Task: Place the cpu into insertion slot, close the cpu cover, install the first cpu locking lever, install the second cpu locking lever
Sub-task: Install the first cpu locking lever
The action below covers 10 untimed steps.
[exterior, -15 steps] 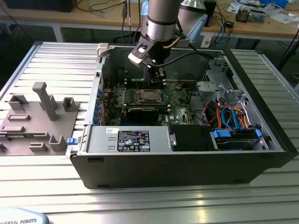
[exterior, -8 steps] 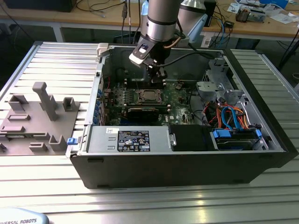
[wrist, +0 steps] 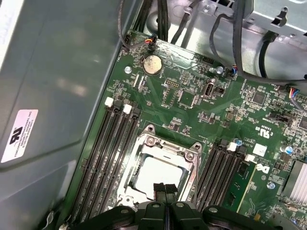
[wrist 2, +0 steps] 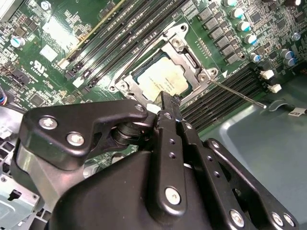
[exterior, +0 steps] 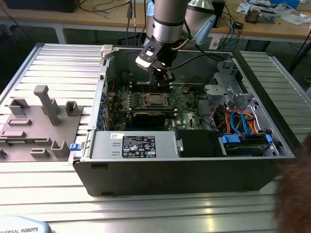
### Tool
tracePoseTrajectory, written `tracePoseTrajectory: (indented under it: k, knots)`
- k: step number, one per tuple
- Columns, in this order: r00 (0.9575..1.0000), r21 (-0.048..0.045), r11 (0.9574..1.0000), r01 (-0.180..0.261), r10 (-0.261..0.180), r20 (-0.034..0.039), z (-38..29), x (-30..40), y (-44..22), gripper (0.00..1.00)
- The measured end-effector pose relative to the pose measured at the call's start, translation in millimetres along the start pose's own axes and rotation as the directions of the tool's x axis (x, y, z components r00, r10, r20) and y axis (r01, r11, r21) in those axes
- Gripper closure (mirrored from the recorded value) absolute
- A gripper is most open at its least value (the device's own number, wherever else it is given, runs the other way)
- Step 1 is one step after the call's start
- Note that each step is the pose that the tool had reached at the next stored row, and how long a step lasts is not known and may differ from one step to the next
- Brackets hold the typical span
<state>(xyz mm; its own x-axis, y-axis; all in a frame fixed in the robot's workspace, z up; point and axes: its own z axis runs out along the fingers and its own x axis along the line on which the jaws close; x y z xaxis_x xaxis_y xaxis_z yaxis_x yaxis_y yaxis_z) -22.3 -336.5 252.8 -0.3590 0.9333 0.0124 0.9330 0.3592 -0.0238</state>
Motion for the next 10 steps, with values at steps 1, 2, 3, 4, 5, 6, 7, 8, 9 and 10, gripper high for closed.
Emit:
tracePoseTrajectory:
  k: [1,2,3,4,5,6,7,8,9,10]
  knots:
    - [1.0,0.0,1.0,0.004,-0.004,0.0001,0.0,0.0,0.0,0.89]
    - [1.0,0.0001,1.0,0.008,-0.008,0.0002,0.0,0.0,0.0,0.89]
    - [0.9999,0.0001,0.9999,0.011,-0.011,0.0003,0.0,0.0,0.0,0.89]
    - [0.9999,0.0001,0.9999,0.016,-0.016,0.0004,0.0,0.0,0.0,0.89]
    - [0.9998,0.0002,0.9998,0.019,-0.019,0.0005,0.0,0.0,0.0,0.89]
    - [0.9998,0.0003,0.9998,0.022,-0.022,0.0006,0.0,0.0,0.0,0.89]
    - [0.9997,0.0003,0.9997,0.024,-0.024,0.0006,0.0,0.0,0.0,0.89]
    - [0.9996,0.0003,0.9996,0.027,-0.027,0.0006,0.0,0.0,0.0,0.89]
    - [0.9996,0.0003,0.9996,0.029,-0.029,0.0007,0.0,0.0,0.0,0.89]
    - [0.9995,0.0004,0.9995,0.033,-0.033,0.0008,0.0,0.0,0.0,0.89]
